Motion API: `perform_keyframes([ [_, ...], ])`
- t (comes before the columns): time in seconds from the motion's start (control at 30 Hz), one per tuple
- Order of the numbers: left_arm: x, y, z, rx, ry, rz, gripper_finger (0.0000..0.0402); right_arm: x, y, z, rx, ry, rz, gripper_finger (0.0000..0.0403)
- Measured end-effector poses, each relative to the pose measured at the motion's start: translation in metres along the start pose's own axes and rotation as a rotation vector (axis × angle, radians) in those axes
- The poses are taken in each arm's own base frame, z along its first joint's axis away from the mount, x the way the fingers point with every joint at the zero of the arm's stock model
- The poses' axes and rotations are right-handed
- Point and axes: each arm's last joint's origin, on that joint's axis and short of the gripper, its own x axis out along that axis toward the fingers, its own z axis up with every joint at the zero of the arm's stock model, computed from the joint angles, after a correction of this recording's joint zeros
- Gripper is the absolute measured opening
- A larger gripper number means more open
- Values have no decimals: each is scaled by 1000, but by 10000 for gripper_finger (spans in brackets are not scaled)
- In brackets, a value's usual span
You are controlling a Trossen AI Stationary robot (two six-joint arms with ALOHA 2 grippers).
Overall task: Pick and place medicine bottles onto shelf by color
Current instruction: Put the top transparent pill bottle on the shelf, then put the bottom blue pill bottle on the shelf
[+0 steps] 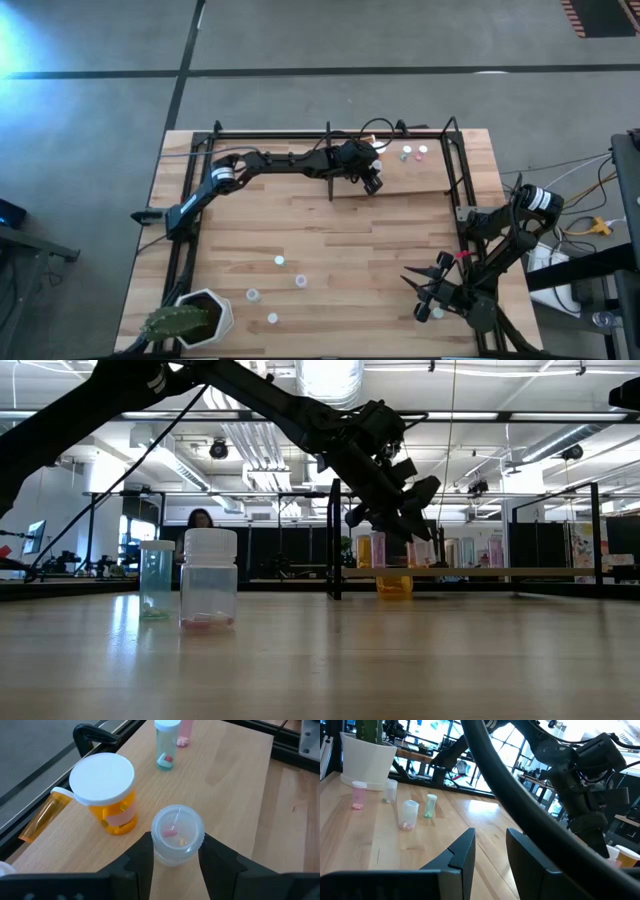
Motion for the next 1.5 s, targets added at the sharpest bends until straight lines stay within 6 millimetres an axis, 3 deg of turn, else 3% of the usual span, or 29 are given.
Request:
perform_keyframes([
  [0.17,0,0,0,0,0,0,128,0,0,0,0,0,0,100],
  [0.47,0,0,1,2,-7,-1,197,0,0,0,-1,0,0,100],
  [0.73,-3,0,4,30,-20,-8,207,0,0,0,-8,0,0,100],
  [0.9,-41,-13,32,67,-91,-104,208,0,0,0,-8,0,0,100],
  [1.0,-74,-37,43,137,-101,-163,208,0,0,0,-22,0,1,100],
  [1.1,-107,-70,39,243,-92,-222,208,0,0,0,-71,0,1,100],
  [1.23,-150,-118,16,363,-105,-329,208,0,0,3,-6,0,3,100],
  [1.37,-178,-156,-31,460,-102,-349,208,-2,1,17,20,-2,7,100],
  [1.5,-193,-178,-82,493,-157,-335,208,-3,3,41,30,-4,15,100],
])
